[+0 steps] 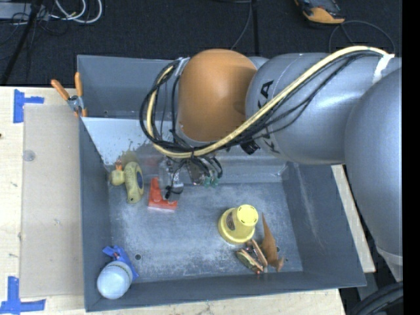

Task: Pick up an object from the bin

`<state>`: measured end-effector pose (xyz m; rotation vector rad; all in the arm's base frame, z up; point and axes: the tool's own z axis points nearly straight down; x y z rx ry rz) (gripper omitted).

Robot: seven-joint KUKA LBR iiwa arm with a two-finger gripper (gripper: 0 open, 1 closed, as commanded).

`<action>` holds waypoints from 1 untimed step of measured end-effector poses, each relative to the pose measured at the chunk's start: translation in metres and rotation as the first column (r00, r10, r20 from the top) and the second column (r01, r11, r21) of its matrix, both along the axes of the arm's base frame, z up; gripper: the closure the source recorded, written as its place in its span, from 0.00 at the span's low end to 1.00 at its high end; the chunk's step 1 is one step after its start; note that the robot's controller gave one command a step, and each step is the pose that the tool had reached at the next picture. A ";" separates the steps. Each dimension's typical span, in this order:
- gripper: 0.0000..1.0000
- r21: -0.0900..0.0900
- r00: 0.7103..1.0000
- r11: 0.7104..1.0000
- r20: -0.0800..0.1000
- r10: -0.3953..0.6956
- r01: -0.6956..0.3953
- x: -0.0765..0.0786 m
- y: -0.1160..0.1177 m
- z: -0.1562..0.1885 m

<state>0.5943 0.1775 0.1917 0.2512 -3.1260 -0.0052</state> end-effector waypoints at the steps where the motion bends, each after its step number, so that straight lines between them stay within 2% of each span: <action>1: 1.00 -0.004 0.986 0.986 0.002 -0.169 0.169 -0.013 0.015 -0.026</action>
Offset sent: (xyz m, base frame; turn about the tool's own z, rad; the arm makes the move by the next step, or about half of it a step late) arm -0.0558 0.0581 -0.0651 -0.1260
